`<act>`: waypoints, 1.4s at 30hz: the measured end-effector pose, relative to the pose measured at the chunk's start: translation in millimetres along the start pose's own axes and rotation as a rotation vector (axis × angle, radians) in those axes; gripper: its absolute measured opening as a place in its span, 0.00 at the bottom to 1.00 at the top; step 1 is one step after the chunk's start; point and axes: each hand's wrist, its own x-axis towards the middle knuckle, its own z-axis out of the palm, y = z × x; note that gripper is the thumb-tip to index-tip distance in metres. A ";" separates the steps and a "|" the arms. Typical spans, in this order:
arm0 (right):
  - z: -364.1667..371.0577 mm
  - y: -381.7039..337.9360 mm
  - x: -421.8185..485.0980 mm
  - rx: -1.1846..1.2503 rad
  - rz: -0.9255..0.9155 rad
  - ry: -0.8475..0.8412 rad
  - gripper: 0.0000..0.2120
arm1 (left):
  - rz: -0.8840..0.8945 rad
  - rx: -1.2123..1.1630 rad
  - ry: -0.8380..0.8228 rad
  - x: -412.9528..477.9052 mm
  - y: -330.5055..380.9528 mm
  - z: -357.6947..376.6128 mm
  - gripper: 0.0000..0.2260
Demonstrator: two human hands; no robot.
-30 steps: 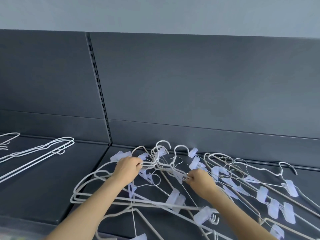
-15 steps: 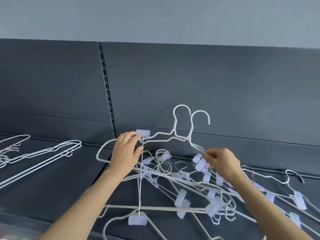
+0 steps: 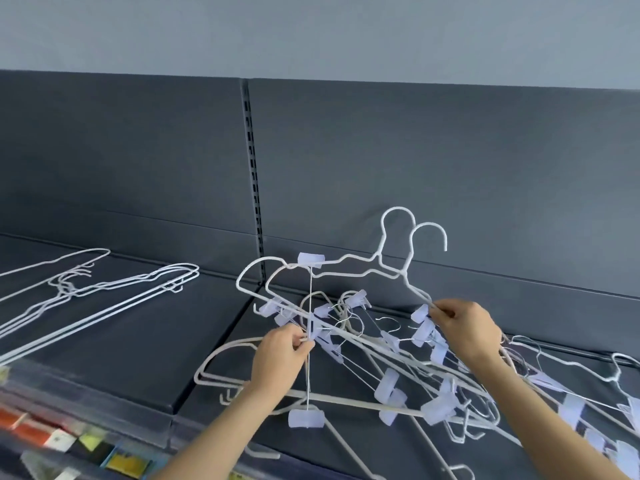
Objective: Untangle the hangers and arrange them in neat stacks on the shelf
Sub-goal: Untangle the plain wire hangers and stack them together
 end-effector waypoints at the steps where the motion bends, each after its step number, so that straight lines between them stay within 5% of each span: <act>1: 1.4 -0.8 -0.9 0.008 0.004 0.001 0.13 | -0.032 -0.052 -0.015 -1.6 2.3 2.1 0.08; 12: 4.7 6.0 -8.4 0.055 0.029 -0.012 0.16 | -0.164 -0.304 -0.067 -5.2 12.6 -18.9 0.10; 20: 9.2 4.6 -7.5 0.082 0.055 0.039 0.13 | -0.366 -0.708 -0.052 -11.3 6.4 -44.6 0.10; 33: -1.4 16.2 1.6 0.143 0.097 0.129 0.18 | -0.462 -0.578 0.045 -4.2 -21.9 -39.5 0.10; 37: -3.9 18.4 2.1 0.175 0.070 0.104 0.15 | -0.314 0.007 -0.004 4.1 -21.8 -37.7 0.08; 42: -18.9 20.2 0.6 0.252 0.065 0.043 0.10 | 0.046 0.070 0.147 3.3 14.0 -39.2 0.07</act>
